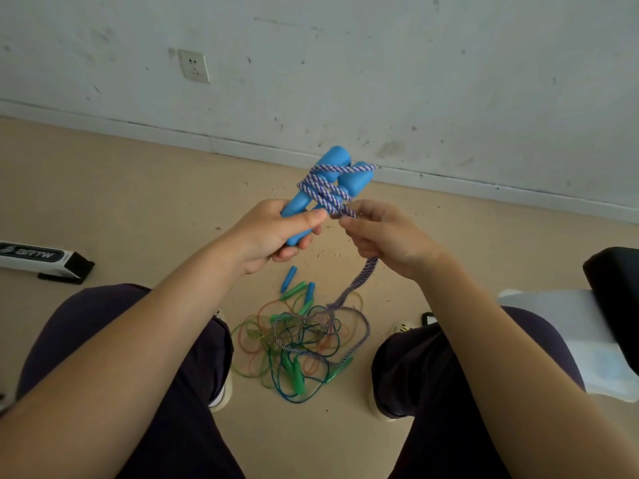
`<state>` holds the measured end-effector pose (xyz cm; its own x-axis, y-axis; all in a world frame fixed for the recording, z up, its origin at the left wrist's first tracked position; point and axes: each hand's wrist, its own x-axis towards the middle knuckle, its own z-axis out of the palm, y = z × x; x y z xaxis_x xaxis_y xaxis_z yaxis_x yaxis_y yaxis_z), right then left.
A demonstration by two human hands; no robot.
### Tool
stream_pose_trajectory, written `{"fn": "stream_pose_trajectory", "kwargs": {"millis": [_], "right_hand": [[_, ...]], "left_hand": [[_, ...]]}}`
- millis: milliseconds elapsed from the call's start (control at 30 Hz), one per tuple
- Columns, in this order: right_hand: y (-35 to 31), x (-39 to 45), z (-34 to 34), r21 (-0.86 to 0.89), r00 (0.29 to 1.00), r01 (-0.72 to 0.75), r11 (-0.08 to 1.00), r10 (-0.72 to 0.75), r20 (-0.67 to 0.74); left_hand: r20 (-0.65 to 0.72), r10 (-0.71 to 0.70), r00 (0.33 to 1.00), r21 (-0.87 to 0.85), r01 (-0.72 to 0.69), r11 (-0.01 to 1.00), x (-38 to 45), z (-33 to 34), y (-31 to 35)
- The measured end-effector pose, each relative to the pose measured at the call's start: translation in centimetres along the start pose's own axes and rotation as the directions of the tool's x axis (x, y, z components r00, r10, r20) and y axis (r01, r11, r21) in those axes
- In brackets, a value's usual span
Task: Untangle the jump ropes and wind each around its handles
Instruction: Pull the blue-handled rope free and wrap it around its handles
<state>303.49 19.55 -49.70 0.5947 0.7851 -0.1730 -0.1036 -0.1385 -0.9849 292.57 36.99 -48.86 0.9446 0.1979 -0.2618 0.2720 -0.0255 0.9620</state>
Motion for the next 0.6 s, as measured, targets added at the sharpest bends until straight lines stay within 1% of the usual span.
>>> {"fn": "stream_pose_trajectory", "kwargs": {"millis": [100, 233, 400, 467, 600], "right_hand": [[-0.2, 0.1, 0.0, -0.118, 0.998, -0.014, 0.993, 0.007, -0.059], [-0.2, 0.3, 0.0, -0.213, 0.992, -0.024, 0.977, -0.002, -0.125], [-0.4, 0.2, 0.8, -0.251, 0.987, 0.004, 0.968, -0.044, -0.155], [-0.6, 0.2, 0.5, -0.243, 0.983, 0.005, 0.970, -0.050, -0.177], [-0.7, -0.3, -0.6, -0.233, 0.975, -0.005, 0.973, -0.046, -0.217]], "left_hand": [[-0.036, 0.005, 0.999, -0.063, -0.007, 0.998, 0.1, 0.2, 0.1], [-0.096, 0.019, 0.995, -0.061, -0.025, 0.998, 0.1, 0.4, 0.3], [-0.319, 0.024, 0.948, -0.083, -0.053, 0.995, 0.4, 0.6, 0.3], [-0.338, 0.024, 0.941, -0.054, -0.045, 0.998, 0.5, 0.7, 0.3], [-0.316, 0.006, 0.949, 0.007, -0.004, 1.000, 0.7, 0.3, 0.0]]}}
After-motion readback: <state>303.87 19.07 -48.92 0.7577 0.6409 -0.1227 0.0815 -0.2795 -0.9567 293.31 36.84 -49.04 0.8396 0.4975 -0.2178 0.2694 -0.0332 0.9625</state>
